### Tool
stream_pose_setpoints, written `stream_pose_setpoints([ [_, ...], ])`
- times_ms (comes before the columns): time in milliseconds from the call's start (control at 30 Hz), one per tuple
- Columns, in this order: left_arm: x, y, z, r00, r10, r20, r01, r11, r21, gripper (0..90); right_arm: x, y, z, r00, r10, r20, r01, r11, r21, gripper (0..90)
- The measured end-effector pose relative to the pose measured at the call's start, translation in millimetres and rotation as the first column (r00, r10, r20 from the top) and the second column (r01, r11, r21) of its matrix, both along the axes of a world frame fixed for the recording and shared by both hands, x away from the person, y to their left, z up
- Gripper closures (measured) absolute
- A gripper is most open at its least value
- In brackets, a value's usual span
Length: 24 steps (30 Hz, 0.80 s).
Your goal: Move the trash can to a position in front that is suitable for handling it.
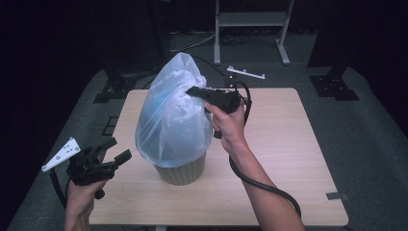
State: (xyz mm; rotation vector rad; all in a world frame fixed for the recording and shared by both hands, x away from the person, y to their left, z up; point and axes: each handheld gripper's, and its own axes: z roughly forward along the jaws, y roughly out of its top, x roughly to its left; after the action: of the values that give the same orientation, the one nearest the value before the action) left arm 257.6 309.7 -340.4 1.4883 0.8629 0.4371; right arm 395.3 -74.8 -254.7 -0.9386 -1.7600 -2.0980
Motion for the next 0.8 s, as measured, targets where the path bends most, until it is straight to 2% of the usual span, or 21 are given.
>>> stream_pose_setpoints([
  [267, 1.0, -1.2, -1.8, 1.0000, 0.000, -0.006, 0.000, 1.0000, 0.001, 12.1, 1.5, -10.4, 4.9, 0.9996, -0.024, -0.016, 0.025, 0.999, 0.038, 89.4],
  [800, 1.5, -3.5, -2.3, 0.9999, -0.008, -0.007, 0.008, 1.0000, 0.002, 12.0, -3.5, -15.2, 30.4, 0.9991, -0.038, 0.016, 0.037, 0.997, 0.067, 89.4],
])
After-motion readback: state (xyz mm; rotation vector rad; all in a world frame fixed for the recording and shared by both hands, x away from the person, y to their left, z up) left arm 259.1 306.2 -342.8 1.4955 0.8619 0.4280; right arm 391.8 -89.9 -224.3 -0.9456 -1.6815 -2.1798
